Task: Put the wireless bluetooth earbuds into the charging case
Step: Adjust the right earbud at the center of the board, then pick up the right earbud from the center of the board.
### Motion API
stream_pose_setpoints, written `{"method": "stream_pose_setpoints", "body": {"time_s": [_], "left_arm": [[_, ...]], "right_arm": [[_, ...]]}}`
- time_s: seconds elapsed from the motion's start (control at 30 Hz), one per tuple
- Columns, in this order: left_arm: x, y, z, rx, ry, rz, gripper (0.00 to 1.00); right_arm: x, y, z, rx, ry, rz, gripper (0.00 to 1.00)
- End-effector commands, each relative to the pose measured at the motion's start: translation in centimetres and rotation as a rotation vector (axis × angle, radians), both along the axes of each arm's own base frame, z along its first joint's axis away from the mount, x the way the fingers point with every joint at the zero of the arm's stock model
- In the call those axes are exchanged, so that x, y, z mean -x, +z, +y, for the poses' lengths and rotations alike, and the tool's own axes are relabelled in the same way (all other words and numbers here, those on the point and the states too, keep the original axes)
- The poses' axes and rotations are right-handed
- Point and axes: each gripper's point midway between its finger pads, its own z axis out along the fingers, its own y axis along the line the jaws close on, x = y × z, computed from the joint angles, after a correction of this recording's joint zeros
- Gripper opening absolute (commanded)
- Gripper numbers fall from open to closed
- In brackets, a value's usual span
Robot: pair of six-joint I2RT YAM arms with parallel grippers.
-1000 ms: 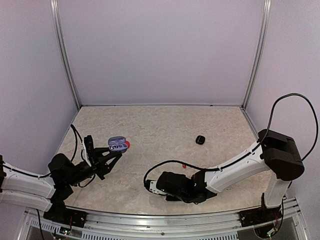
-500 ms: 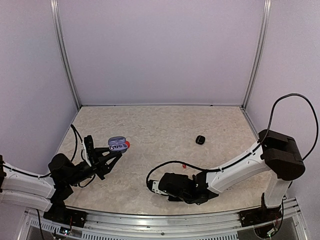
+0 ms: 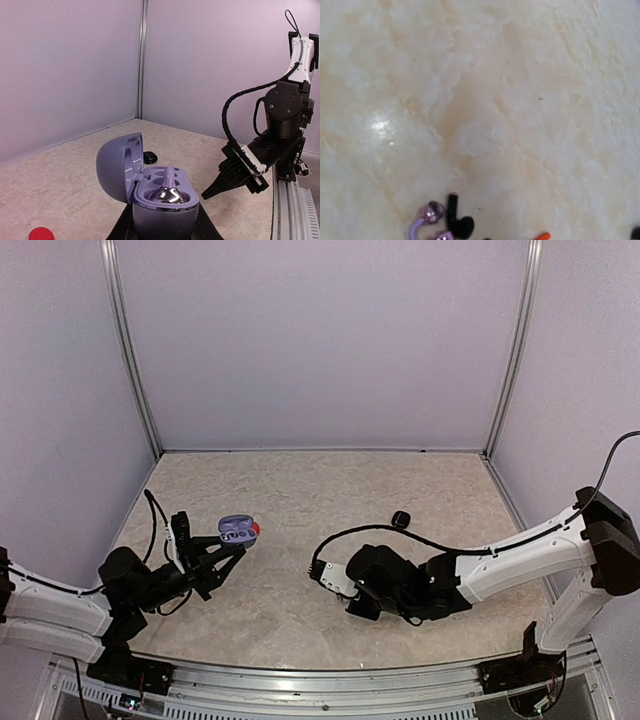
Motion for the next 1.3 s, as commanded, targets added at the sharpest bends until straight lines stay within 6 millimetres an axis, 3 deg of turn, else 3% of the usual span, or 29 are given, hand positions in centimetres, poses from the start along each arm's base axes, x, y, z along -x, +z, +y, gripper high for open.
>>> {"method": "stream_pose_setpoints", "body": {"time_s": [0.0, 0.1, 0.23, 0.57, 0.87, 1.27], "left_arm": [[-0.3, 1.2, -0.2, 0.018, 0.003, -0.034, 0.0], [-0.3, 1.2, -0.1, 0.019, 0.005, -0.035, 0.0], [-0.3, 1.3, -0.2, 0.02, 0.003, -0.036, 0.0], [-0.3, 1.2, -0.2, 0.019, 0.004, -0.036, 0.0], [-0.3, 1.1, -0.2, 0.015, 0.003, -0.037, 0.0], [-0.2, 1.1, 0.1, 0.02, 0.014, -0.042, 0.0]], "right_arm": [[0.9, -0.4, 0.1, -0.06, 0.044, 0.102, 0.03], [1.7, -1.6, 0.2, -0.028, 0.093, 0.132, 0.17], [2.2, -3.6, 0.5, 0.054, 0.138, 0.14, 0.25], [1.8, -6.6, -0.3, 0.223, 0.132, 0.026, 0.32], [0.7, -8.1, -0.6, 0.343, 0.111, -0.076, 0.32], [-1.2, -7.7, -1.3, 0.388, 0.041, -0.135, 0.17]]}}
